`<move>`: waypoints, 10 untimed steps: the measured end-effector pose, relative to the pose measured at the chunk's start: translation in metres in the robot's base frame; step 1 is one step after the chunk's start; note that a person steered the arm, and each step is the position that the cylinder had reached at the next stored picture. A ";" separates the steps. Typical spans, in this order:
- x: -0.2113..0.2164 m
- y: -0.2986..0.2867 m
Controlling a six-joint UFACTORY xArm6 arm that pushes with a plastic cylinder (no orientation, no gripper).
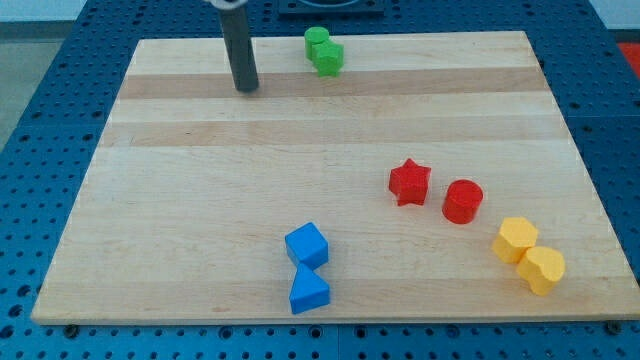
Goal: Push the green circle slightly right a bit
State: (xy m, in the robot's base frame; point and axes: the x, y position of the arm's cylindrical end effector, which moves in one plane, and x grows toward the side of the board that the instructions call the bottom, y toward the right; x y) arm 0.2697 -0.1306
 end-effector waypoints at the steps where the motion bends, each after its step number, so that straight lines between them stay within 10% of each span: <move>1: -0.058 -0.003; 10: -0.077 0.143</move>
State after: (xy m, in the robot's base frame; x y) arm 0.1926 0.0129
